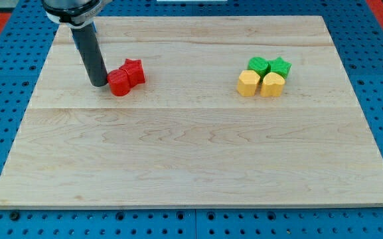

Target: Move the blue cube close to the red blocks

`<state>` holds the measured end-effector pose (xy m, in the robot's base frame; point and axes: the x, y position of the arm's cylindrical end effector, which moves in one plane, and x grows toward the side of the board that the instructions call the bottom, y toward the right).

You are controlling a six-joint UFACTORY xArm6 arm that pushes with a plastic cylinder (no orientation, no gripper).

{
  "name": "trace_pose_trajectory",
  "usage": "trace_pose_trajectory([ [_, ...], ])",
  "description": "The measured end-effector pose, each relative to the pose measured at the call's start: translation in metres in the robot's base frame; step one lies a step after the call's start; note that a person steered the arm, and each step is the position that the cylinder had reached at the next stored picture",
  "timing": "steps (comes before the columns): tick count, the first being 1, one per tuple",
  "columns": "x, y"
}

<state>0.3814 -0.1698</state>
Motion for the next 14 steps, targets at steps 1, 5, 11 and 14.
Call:
trace_pose_trajectory([
  [1,0.000,0.000],
  [5,-0.121,-0.109],
  [11,-0.145,-0.046],
  [14,-0.088,-0.029],
])
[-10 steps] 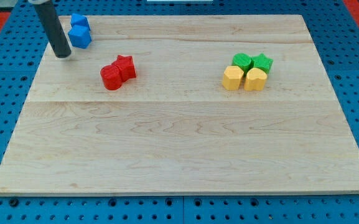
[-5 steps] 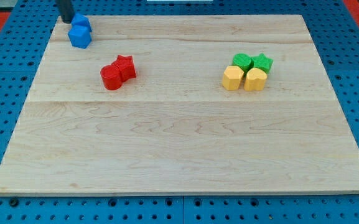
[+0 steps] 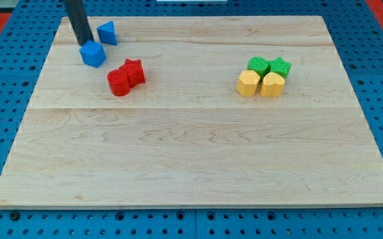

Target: Move the blue cube close to the red blocks

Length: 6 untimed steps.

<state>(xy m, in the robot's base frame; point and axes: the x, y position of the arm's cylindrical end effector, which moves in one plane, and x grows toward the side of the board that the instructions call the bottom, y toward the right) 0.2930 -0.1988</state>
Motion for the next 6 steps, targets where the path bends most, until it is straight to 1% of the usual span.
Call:
trace_pose_trajectory([
  [1,0.042,0.011],
  [3,0.065,-0.045],
  [4,0.085,-0.024],
  [5,0.088,0.011],
  [6,0.088,0.031],
])
